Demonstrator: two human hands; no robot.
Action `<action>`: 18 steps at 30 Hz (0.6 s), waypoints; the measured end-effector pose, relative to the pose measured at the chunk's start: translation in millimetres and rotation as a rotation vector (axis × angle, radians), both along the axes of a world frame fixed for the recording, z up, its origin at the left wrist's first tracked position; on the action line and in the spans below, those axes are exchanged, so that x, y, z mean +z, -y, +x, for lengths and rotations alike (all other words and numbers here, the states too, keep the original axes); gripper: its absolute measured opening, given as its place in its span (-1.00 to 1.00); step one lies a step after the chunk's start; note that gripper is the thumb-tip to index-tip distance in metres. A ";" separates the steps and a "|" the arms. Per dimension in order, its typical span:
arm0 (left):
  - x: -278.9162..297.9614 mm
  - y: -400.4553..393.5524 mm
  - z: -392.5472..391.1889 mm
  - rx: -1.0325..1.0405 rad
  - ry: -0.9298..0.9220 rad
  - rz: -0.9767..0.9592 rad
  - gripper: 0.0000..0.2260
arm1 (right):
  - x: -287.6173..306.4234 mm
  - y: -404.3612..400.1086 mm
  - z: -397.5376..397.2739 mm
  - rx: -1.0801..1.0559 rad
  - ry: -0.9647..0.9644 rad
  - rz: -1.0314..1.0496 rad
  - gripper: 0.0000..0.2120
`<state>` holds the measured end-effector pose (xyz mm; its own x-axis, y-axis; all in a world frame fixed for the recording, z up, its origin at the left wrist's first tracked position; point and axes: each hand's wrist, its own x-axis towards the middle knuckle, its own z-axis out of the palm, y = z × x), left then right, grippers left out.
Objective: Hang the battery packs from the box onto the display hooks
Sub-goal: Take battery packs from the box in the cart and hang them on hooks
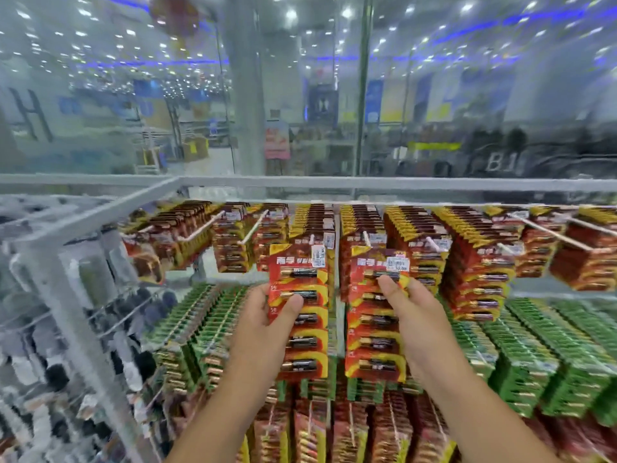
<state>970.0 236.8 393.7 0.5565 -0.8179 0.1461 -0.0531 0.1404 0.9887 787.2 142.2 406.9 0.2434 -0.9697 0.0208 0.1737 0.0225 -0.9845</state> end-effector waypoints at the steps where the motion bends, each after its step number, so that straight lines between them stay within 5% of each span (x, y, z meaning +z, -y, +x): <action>1: -0.3 5.2 5.5 -0.026 -0.007 0.014 -0.63 | 2.0 0.2 4.5 -0.016 -0.008 -0.004 0.04; 6: -1.2 26.9 14.8 -0.102 -0.027 0.031 -0.82 | 1.9 11.7 14.3 -0.076 -0.063 -0.024 -0.16; 11: -4.3 43.1 12.3 -0.090 0.004 0.018 -0.32 | 0.6 17.5 13.8 -0.109 -0.125 -0.073 -0.09; 18: -14.0 61.8 13.2 -0.045 -0.033 0.027 -0.75 | -6.5 33.7 20.1 -0.096 -0.114 -0.105 -0.13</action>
<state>983.2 175.0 379.7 0.5231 -0.8457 0.1055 -0.0142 0.1151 0.9933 807.3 108.4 400.3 0.1568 -0.9824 0.1011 0.0572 -0.0932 -0.9940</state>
